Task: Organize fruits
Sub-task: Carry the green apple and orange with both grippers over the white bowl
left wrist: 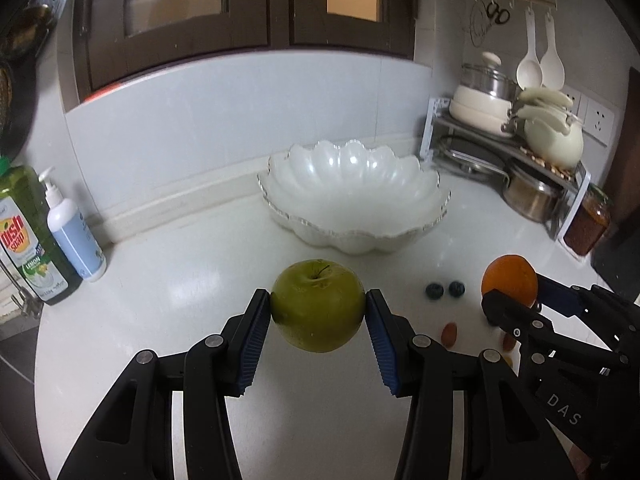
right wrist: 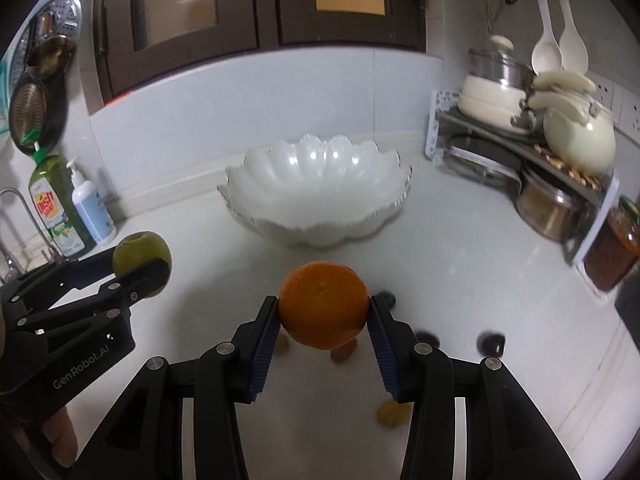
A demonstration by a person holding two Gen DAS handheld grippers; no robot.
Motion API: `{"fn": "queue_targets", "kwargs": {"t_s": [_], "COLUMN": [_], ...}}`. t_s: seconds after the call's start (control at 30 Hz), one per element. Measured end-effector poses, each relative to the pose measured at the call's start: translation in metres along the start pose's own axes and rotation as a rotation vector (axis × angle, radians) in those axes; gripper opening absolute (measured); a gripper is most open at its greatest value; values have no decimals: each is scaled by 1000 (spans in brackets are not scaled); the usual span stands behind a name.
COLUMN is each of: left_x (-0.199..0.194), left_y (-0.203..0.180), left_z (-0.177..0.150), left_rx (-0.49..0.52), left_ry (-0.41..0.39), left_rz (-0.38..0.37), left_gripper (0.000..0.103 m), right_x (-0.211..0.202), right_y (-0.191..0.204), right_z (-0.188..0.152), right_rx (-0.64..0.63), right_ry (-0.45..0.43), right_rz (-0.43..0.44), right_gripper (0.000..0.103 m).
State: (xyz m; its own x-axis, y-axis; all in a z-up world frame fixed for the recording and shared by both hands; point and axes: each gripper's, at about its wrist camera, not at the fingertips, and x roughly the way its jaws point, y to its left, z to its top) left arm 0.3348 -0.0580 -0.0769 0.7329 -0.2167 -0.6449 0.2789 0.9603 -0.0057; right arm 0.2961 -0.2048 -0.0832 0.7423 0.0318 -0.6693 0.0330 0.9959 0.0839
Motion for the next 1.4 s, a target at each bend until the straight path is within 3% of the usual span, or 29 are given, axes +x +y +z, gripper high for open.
{"fn": "queue_targets", "kwargs": {"t_s": [0.8, 1.4], "left_x": [26, 65], "left_y": [7, 7], "left_z": [79, 147], "left_rx": [-9, -8], "left_ry": [-74, -31], "left_rz": [37, 31], "left_gripper": [48, 48], "right_x": [32, 86], "right_y": [-3, -14], "right_z": [88, 157], "right_rx": [-87, -101], "right_ry": [-123, -51], "right_rz": [-26, 2], "right_gripper": [46, 46]}}
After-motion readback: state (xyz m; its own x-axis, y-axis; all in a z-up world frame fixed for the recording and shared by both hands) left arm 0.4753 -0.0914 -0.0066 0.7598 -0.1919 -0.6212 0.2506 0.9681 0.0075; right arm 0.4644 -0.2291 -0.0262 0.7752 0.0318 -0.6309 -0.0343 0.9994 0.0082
